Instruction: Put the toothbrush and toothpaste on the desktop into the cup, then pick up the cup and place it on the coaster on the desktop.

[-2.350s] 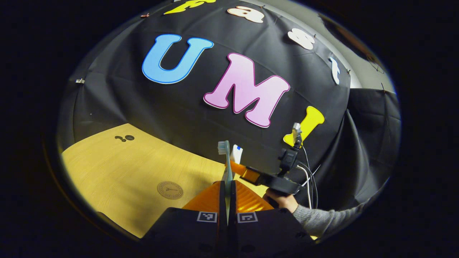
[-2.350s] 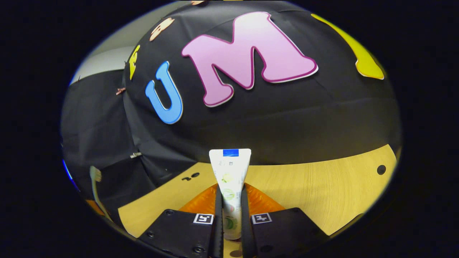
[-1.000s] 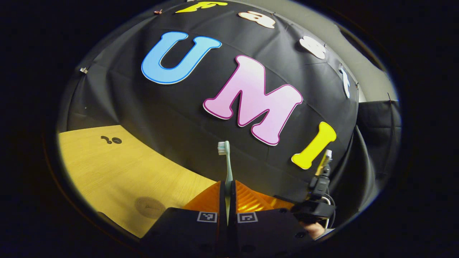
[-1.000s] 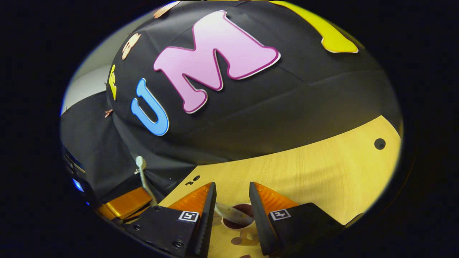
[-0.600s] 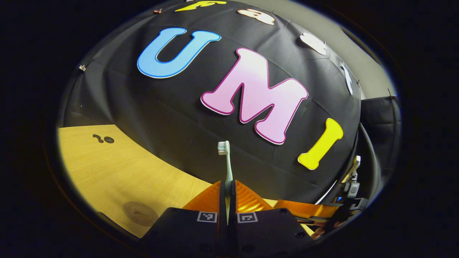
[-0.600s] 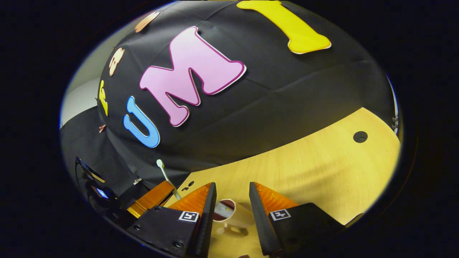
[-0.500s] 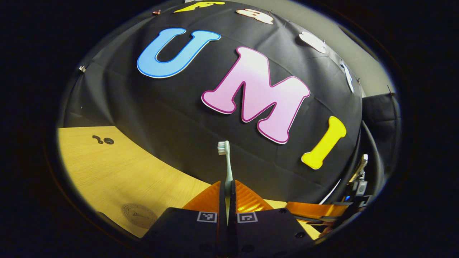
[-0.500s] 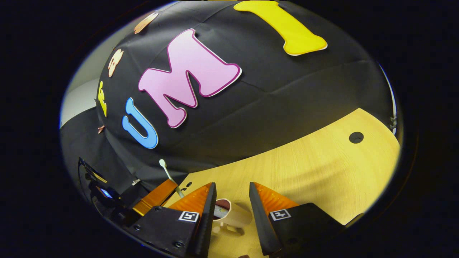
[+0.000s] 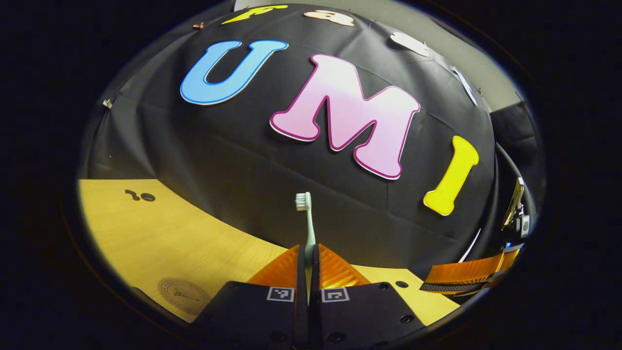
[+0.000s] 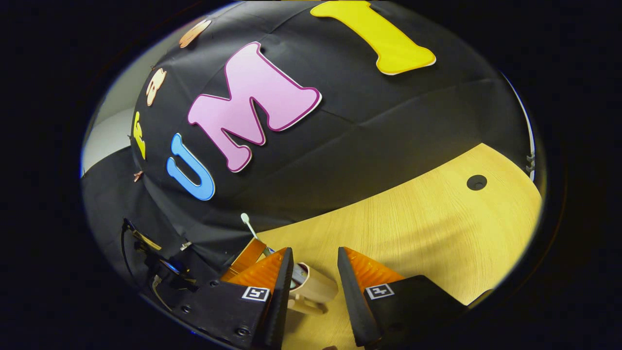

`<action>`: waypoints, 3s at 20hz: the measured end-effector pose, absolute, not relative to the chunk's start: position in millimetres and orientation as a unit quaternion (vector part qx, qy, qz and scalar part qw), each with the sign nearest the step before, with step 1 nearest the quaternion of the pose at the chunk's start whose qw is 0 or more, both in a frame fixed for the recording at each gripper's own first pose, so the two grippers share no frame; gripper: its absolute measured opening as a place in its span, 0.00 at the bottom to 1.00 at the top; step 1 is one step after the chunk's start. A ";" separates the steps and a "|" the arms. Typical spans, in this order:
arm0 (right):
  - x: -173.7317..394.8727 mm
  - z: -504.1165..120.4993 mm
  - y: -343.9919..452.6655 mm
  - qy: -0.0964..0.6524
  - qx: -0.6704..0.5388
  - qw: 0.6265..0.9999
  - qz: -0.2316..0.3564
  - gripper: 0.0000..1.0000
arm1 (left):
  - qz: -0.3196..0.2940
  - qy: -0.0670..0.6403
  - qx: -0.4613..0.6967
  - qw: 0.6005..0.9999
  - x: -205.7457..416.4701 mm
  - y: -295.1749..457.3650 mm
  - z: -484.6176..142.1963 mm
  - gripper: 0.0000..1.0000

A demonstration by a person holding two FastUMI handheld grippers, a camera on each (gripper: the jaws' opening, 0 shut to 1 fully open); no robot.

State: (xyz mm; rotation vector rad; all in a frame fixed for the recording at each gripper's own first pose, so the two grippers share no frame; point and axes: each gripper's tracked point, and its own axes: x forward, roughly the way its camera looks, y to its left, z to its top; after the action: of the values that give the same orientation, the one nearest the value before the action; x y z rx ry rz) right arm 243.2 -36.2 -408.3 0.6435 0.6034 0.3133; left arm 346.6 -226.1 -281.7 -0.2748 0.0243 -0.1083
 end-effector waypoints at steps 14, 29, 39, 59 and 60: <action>238.4 -403.1 -31.0 0.286 0.310 0.893 0.155 0.57 | -0.042 -0.004 -0.176 0.983 325.3 -208.8 -289.3 0.10; 221.9 -409.1 -21.4 0.296 0.303 0.891 0.162 0.57 | -0.072 0.018 -0.130 0.989 305.9 -230.4 -317.5 0.13; 206.0 -425.3 -12.7 0.342 0.283 0.882 0.158 0.57 | -0.078 0.053 -0.104 0.990 280.9 -222.5 -320.9 0.68; 176.5 -525.3 79.4 0.595 -0.059 0.774 0.206 0.59 | 0.038 0.157 -0.091 0.983 72.4 -69.1 -323.7 0.72; 179.1 -529.2 80.6 0.601 -0.062 0.772 0.198 0.58 | 0.039 0.159 -0.094 0.982 69.3 -66.2 -324.2 0.72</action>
State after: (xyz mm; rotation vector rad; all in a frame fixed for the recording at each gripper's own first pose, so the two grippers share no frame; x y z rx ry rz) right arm 179.1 80.6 -529.2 -0.1352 1.3017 0.4296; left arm 69.3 -66.2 -324.2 -0.1894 0.3201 0.0792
